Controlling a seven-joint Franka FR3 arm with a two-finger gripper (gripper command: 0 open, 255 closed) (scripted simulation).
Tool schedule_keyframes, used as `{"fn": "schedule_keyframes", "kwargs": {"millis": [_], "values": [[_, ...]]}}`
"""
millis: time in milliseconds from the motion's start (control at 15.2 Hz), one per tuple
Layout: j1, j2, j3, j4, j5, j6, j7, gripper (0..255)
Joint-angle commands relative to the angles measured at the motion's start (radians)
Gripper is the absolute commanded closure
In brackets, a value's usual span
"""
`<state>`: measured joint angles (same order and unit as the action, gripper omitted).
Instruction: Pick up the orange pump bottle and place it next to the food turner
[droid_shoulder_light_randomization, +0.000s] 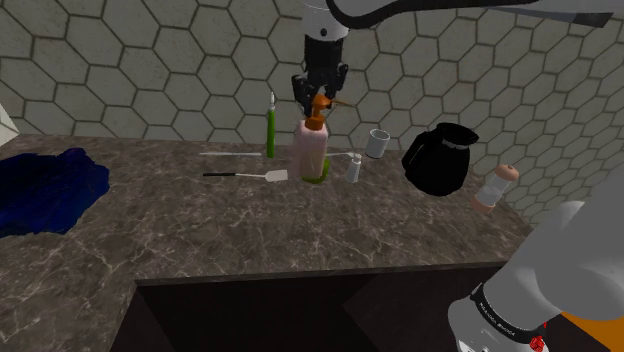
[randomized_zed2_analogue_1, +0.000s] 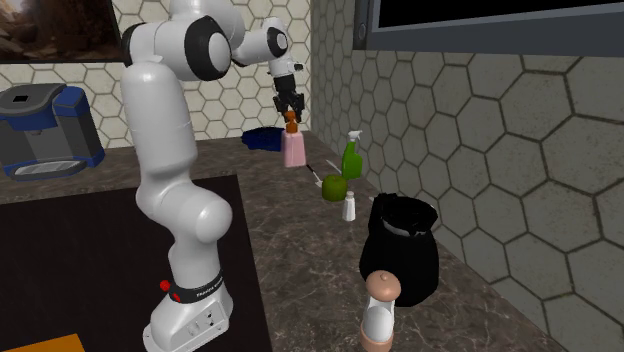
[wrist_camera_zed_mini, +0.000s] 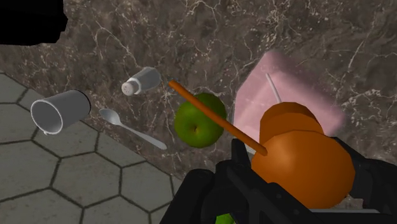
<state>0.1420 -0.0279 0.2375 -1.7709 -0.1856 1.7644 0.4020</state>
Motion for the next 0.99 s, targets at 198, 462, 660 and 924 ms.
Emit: {"fn": "schedule_keyframes", "kwargs": {"millis": [198,462,660,924], "values": [[0.052,0.133,0.049,0.108,-0.038,0.001,0.110,255],[0.105,0.260,0.076,0.228,-0.079,-0.015,0.190,255],[0.153,0.365,0.087,0.339,-0.113,-0.037,0.242,255],[0.237,0.539,0.091,0.548,-0.162,-0.092,0.301,255]]}}
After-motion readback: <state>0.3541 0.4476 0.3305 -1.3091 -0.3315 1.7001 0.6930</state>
